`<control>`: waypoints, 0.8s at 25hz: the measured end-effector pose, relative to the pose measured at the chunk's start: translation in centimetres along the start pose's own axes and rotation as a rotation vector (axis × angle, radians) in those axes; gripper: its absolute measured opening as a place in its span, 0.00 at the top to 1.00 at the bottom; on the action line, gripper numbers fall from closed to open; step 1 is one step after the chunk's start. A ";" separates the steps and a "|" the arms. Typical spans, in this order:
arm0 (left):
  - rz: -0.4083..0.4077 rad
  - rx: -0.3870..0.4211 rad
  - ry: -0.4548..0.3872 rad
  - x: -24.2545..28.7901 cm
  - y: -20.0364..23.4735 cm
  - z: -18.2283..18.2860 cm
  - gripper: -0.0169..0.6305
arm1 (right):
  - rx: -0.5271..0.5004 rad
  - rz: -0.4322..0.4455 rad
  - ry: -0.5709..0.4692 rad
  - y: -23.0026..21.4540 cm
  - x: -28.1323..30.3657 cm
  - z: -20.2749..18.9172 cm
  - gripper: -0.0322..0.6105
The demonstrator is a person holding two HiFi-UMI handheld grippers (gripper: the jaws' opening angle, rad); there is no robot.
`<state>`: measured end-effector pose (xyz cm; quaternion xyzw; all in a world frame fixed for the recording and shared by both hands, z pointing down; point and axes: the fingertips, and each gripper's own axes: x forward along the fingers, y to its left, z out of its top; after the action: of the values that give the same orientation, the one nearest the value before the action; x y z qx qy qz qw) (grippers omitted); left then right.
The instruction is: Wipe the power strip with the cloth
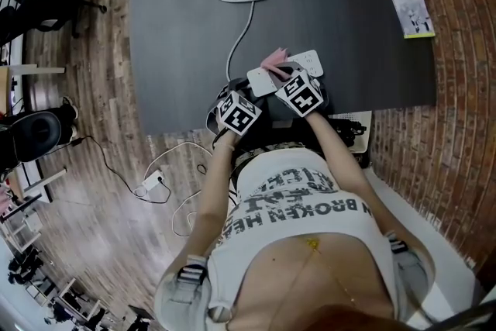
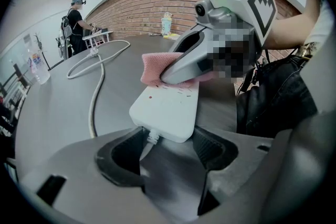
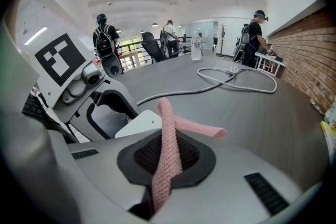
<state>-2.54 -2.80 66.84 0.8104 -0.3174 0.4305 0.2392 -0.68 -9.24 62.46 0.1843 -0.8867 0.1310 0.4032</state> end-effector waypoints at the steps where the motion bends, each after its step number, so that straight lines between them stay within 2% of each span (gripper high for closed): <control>1: 0.000 0.000 -0.001 0.0 0.0 0.0 0.54 | 0.003 -0.006 0.001 -0.2 -0.1 -0.1 0.92; 20: -0.004 0.000 -0.002 0.0 0.1 -0.1 0.54 | 0.056 -0.068 0.015 -2.7 -1.3 -1.6 0.93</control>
<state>-2.69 -2.80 66.92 0.8113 -0.3160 0.4295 0.2396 2.29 -10.76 62.71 0.2248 -0.8729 0.1434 0.4086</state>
